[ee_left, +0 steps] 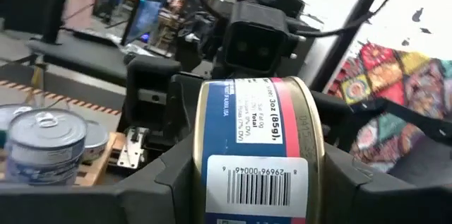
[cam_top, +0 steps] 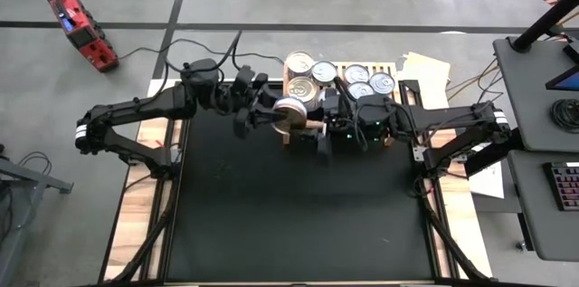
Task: Stack canned seafood by type on shelf
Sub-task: Stack the blue-pink tuna can on top of the blue-pink tuna can on the shelf
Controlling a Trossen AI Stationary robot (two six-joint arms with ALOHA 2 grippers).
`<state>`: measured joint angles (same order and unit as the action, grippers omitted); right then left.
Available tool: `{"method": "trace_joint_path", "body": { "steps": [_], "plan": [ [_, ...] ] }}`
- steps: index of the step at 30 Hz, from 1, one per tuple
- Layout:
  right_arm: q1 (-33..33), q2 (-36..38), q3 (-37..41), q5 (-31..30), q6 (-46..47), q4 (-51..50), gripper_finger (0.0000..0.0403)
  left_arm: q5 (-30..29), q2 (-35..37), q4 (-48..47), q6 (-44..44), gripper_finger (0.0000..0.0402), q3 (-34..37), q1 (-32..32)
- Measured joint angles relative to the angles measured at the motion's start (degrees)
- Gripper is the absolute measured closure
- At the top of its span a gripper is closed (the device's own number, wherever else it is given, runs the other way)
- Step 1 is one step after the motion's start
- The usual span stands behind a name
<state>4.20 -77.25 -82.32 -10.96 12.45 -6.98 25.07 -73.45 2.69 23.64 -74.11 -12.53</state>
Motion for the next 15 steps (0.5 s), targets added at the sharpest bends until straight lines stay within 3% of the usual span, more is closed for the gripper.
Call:
{"method": "trace_joint_path", "body": {
  "steps": [9,15],
  "plan": [
    [-0.2,1.0,0.0,-0.5,0.7,-0.6,0.0113,-3.2,0.3,0.4,3.4,0.023,0.0,-1.1],
    [-0.4,4.9,0.0,-9.8,2.0,-8.2,0.0101,-6.8,0.3,1.4,7.6,0.023,0.0,-3.1]
  ]
}}
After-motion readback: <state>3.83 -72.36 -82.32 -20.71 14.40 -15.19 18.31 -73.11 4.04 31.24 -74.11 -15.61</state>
